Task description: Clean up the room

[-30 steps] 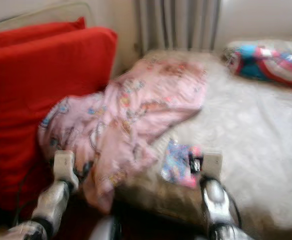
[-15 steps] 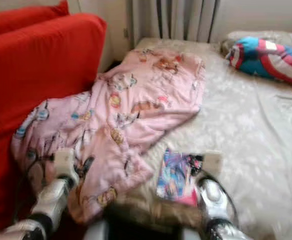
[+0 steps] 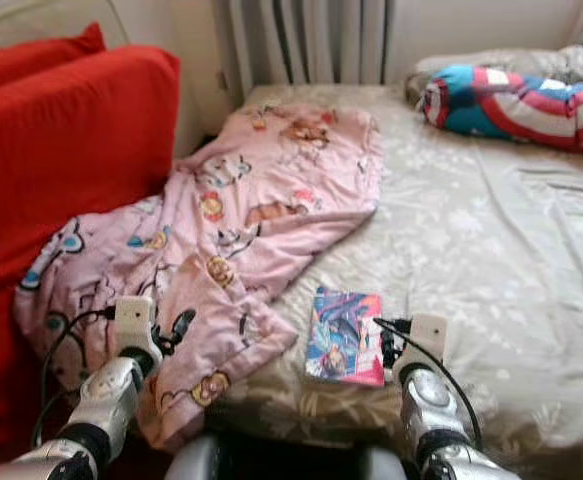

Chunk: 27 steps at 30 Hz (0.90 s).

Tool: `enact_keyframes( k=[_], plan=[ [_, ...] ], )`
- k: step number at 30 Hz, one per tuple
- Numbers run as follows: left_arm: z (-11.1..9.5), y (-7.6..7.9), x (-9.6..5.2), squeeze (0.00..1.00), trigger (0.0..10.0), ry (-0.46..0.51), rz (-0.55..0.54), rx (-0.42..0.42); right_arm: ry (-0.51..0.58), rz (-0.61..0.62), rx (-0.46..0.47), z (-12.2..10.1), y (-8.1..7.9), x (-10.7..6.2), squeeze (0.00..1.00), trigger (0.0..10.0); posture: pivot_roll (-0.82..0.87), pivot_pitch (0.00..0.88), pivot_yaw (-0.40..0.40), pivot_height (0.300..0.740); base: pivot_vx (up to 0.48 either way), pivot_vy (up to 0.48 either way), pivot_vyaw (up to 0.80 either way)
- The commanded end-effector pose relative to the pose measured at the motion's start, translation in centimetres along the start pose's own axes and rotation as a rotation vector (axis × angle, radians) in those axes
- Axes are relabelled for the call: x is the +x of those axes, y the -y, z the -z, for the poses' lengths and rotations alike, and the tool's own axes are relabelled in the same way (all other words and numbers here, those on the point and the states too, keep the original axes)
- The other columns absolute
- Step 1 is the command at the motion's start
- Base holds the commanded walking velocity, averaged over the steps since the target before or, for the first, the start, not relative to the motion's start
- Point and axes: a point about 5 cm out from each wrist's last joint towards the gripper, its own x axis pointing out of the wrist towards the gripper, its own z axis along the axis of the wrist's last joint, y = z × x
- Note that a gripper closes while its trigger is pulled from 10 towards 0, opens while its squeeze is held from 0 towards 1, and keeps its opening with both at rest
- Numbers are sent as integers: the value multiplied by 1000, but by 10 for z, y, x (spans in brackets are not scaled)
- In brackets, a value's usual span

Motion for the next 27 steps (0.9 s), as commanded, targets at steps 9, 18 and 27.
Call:
enact_keyframes(
  k=[9, 18, 27],
  plan=[
    [20, -4, -18, 0, 10000, -13, -1, 9, -55, -18, 35, 9, -4, -1, 0, 10000, 63, 47, 51, 604, 0, 0, 0],
    [27, -7, -30, 0, 10000, 11, 2, 12, -84, -25, 32, 16, -11, -2, 0, 10000, 88, 102, 50, 604, 0, 0, 0],
    [25, -8, -36, 0, 10000, 38, 6, 21, -54, 15, 61, 2, -10, 2, 0, 10000, 108, 154, 55, 604, 0, 0, 0]
  ],
)
